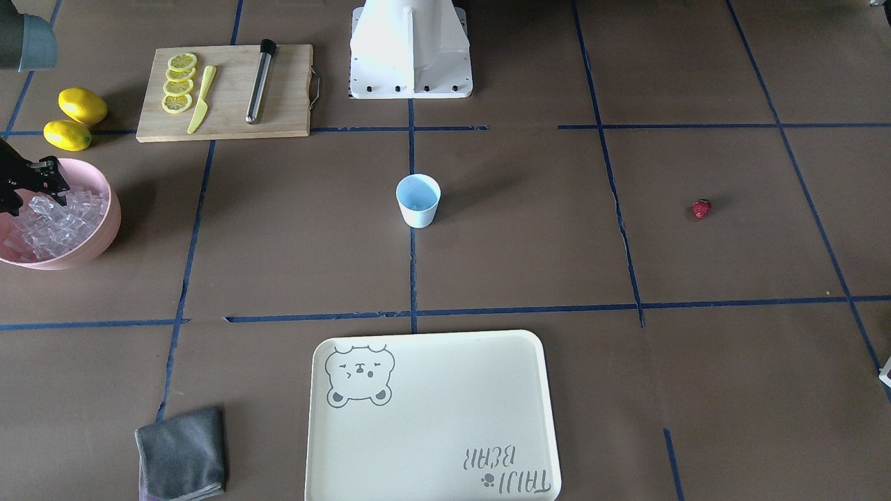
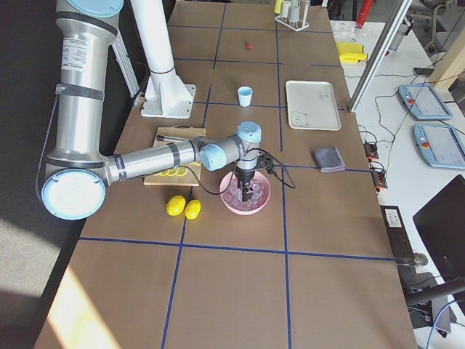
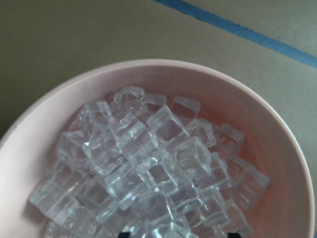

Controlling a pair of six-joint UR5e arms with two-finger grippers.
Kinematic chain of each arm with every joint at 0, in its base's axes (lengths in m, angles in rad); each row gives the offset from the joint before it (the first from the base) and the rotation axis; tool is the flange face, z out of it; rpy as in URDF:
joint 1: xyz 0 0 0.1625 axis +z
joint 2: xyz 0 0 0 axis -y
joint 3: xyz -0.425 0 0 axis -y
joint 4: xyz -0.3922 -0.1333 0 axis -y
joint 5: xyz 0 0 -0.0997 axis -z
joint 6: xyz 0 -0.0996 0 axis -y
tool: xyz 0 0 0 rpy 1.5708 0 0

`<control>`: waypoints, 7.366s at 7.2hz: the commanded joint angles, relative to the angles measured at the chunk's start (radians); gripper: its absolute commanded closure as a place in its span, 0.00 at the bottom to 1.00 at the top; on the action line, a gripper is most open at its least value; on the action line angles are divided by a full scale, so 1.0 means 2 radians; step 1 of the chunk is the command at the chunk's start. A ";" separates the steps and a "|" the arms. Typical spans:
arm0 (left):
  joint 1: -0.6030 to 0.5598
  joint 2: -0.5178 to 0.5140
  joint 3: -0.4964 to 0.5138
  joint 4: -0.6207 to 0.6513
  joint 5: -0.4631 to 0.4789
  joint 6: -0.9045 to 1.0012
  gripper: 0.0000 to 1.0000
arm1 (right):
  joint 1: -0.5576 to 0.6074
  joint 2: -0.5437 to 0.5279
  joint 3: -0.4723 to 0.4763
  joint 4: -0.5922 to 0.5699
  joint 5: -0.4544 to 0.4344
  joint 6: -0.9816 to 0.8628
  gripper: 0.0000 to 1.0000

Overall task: Put ice and strawberries in cup
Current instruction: 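Lower the right gripper into the bowl and grasp ice cubes again, then carry the ice with the right gripper over the blue cup, then open the right gripper to drop the ice into the cup, then withdraw the right gripper toward the bowl while the left gripper lowers onto the strawberry, then grasp the red strawberry with the left gripper and lift it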

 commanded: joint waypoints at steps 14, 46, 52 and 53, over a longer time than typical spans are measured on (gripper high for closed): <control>0.000 0.002 -0.014 0.004 0.000 -0.007 0.00 | 0.074 0.021 0.038 -0.001 0.132 0.003 1.00; 0.371 0.011 0.038 -0.338 0.167 -0.450 0.01 | -0.024 0.214 0.074 -0.120 0.060 0.144 0.00; 0.379 -0.005 0.052 -0.341 0.167 -0.461 0.11 | 0.061 0.135 0.071 -0.121 0.083 -0.014 0.00; 0.379 -0.006 0.055 -0.341 0.167 -0.461 0.14 | 0.072 0.125 0.071 -0.121 0.083 -0.035 0.00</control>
